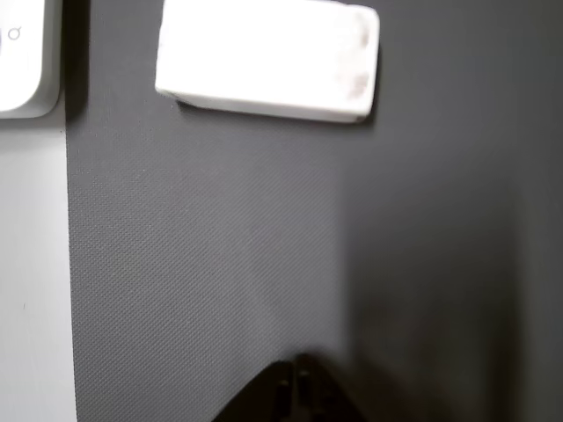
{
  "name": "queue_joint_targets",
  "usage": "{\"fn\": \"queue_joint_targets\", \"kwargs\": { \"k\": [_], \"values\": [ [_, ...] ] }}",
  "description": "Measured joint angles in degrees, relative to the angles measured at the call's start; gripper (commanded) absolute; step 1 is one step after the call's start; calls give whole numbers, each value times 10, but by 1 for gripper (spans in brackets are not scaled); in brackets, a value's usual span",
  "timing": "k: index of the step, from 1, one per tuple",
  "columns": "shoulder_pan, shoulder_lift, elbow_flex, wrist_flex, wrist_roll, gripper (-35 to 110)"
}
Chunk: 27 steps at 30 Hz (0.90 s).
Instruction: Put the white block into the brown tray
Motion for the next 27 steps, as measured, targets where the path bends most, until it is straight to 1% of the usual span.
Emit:
{"fn": "queue_joint_targets", "kwargs": {
  "k": [9,14,18,27],
  "values": [
    [-4,0,0,-1,3,1],
    [-11,0,-4,-7,51,0],
    [-14,-8,-6,-41,69,0],
    [-8,-105,-91,-99,36,0]
  ]
}}
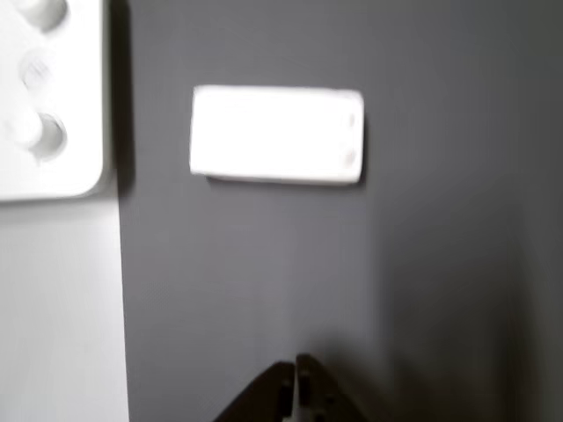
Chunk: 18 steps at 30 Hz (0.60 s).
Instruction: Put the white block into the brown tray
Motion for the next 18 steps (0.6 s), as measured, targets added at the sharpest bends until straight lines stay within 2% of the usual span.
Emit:
{"fn": "queue_joint_targets", "kwargs": {
  "k": [7,18],
  "values": [
    [13,-137,-96,-43,-29,0],
    [33,-397,-274,-56,-62,0]
  ]
}}
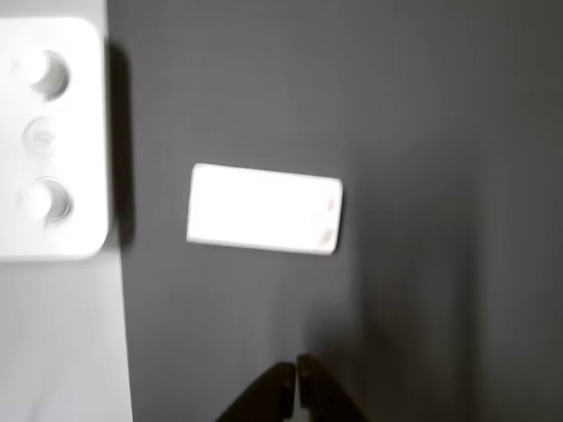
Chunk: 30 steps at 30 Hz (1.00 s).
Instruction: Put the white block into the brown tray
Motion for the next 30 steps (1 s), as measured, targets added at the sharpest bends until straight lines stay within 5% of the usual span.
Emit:
{"fn": "queue_joint_targets", "kwargs": {
  "k": [30],
  "values": [
    [-11,-350,-247,-1,-3,0]
  ]
}}
